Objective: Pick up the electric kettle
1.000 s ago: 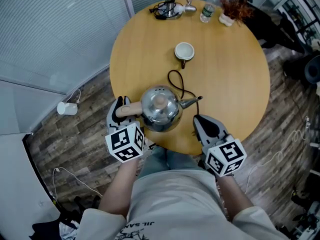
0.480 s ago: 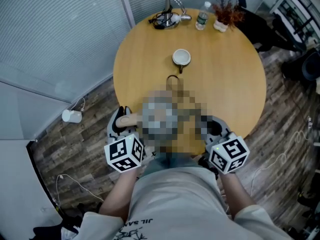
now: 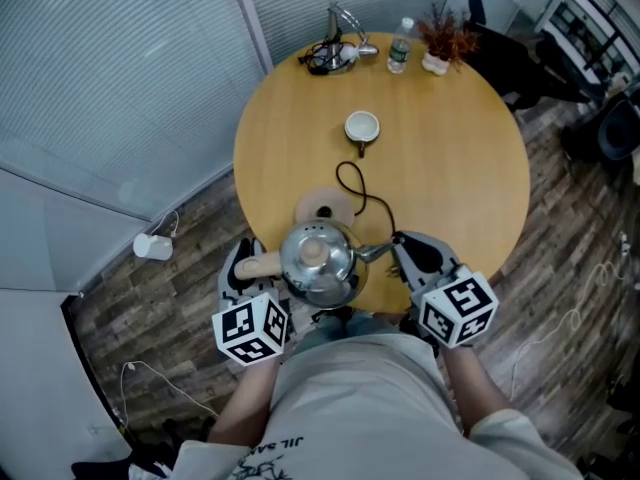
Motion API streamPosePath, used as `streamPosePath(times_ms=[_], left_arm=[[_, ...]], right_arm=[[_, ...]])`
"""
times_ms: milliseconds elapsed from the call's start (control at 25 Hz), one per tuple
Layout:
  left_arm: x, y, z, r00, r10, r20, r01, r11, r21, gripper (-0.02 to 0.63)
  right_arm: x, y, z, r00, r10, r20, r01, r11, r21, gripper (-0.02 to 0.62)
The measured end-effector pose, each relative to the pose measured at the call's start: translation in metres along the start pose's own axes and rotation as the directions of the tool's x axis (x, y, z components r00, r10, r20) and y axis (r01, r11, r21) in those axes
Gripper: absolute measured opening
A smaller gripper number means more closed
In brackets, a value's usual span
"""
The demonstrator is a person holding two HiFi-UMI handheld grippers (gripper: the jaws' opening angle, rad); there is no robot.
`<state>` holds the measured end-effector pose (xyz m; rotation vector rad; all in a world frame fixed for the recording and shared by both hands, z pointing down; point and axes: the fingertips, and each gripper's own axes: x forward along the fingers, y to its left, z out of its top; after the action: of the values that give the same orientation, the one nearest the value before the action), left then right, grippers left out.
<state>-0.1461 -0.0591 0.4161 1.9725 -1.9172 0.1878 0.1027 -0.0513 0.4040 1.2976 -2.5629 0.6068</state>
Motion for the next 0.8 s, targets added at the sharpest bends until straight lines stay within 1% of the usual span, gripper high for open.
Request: streamPosePath(times_ms=[200, 440, 600, 800], left_arm=[[-0.012, 0.006, -0.002, 1.000, 0.005, 0.000, -0.005, 1.000, -0.016, 0.058], [-0.012, 0.007, -0.002, 1.000, 0.000, 0.004, 0.001, 1.000, -0.020, 0.058], [-0.013, 0.008, -0.001, 1.000, 0.001, 0.005, -0.001, 1.000, -0.006, 0.058], [-0.013, 0.013, -0.001, 1.000, 0.004, 0.002, -0.004, 1.000, -0.017, 0.058]], right_arm=[[0.000, 0.008, -0.001, 1.000, 0.023, -0.002, -0.023, 1.000, -0.006, 0.032], [0.008, 0.020, -0.006, 0.998, 0.063, -0.019, -0.064, 0.998, -0.017, 0.032], [0.008, 0.018, -0.007, 0.998, 0.058, -0.018, -0.059, 0.998, -0.013, 0.032], [0.009, 0.016, -0.005, 0.998, 0.053, -0.019, -0.053, 0.998, -0.015, 0.032]])
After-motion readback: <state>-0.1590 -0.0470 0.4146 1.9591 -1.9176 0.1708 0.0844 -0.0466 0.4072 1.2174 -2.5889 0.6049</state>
